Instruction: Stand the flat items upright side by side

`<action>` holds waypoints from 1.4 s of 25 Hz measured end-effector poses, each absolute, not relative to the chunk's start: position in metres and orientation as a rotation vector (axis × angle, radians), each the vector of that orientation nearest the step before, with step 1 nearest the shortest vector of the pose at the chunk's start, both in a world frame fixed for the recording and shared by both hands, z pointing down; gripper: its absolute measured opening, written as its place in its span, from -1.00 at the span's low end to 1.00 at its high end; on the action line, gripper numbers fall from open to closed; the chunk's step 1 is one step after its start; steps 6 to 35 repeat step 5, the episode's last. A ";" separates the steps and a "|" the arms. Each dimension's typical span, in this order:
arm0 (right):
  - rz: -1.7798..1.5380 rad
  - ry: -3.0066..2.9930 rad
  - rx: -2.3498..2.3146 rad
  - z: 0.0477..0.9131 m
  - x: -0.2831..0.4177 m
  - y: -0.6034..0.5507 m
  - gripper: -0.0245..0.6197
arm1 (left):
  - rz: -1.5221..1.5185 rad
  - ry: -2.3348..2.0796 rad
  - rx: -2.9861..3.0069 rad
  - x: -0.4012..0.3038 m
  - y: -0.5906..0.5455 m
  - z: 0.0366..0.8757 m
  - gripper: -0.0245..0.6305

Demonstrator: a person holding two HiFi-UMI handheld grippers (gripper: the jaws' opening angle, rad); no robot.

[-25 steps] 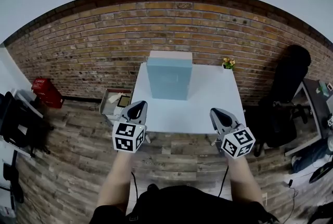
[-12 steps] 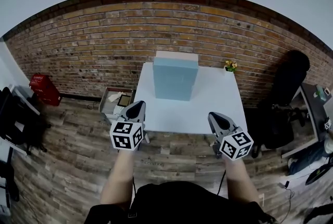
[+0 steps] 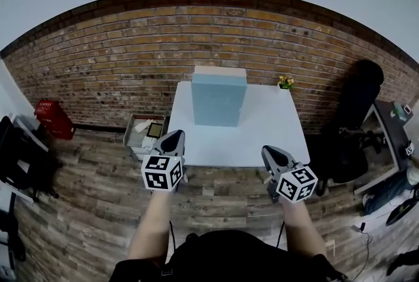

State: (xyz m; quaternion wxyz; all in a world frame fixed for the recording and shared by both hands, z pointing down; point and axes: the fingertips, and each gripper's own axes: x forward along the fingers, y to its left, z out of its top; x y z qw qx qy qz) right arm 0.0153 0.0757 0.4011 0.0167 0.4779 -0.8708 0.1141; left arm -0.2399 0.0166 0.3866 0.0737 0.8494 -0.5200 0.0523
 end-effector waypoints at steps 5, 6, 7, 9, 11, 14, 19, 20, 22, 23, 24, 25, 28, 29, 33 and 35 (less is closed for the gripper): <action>0.410 -2.709 1.462 0.418 0.001 0.082 -0.88 | 0.215 -1.531 2.558 -0.241 0.016 0.395 -0.87; 0.410 -2.709 1.462 0.418 0.001 0.082 -0.88 | 0.215 -1.531 2.558 -0.241 0.016 0.395 -0.87; 0.410 -2.709 1.462 0.418 0.001 0.082 -0.88 | 0.215 -1.531 2.558 -0.241 0.016 0.395 -0.87; 0.410 -2.709 1.462 0.418 0.001 0.082 -0.88 | 0.215 -1.531 2.558 -0.241 0.016 0.395 -0.87; 0.410 -2.709 1.462 0.418 0.001 0.082 -0.88 | 0.215 -1.531 2.558 -0.241 0.016 0.395 -0.87; 0.410 -2.709 1.462 0.418 0.001 0.082 -0.88 | 0.215 -1.531 2.558 -0.241 0.016 0.395 -0.87; 0.410 -2.709 1.462 0.418 0.001 0.082 -0.88 | 0.215 -1.531 2.558 -0.241 0.016 0.395 -0.87; 0.410 -2.709 1.462 0.418 0.001 0.082 -0.88 | 0.215 -1.531 2.558 -0.241 0.016 0.395 -0.87; 0.410 -2.709 1.462 0.418 0.001 0.082 -0.88 | 0.215 -1.531 2.558 -0.241 0.016 0.395 -0.87; 0.410 -2.709 1.462 0.418 0.001 0.082 -0.88 | 0.215 -1.531 2.558 -0.241 0.016 0.395 -0.87; 0.410 -2.709 1.462 0.418 0.001 0.082 -0.88 | 0.215 -1.531 2.558 -0.241 0.016 0.395 -0.87; 0.410 -2.709 1.462 0.418 0.001 0.082 -0.88 | 0.215 -1.531 2.558 -0.241 0.016 0.395 -0.87; 0.410 -2.709 1.462 0.418 0.001 0.082 -0.88 | 0.215 -1.531 2.558 -0.241 0.016 0.395 -0.87; 0.410 -2.709 1.462 0.418 0.001 0.082 -0.88 | 0.215 -1.531 2.558 -0.241 0.016 0.395 -0.87; 0.410 -2.709 1.462 0.418 0.001 0.082 -0.88 | 0.215 -1.531 2.558 -0.241 0.016 0.395 -0.87; 0.410 -2.709 1.462 0.418 0.001 0.082 -0.88 | 0.215 -1.531 2.558 -0.241 0.016 0.395 -0.87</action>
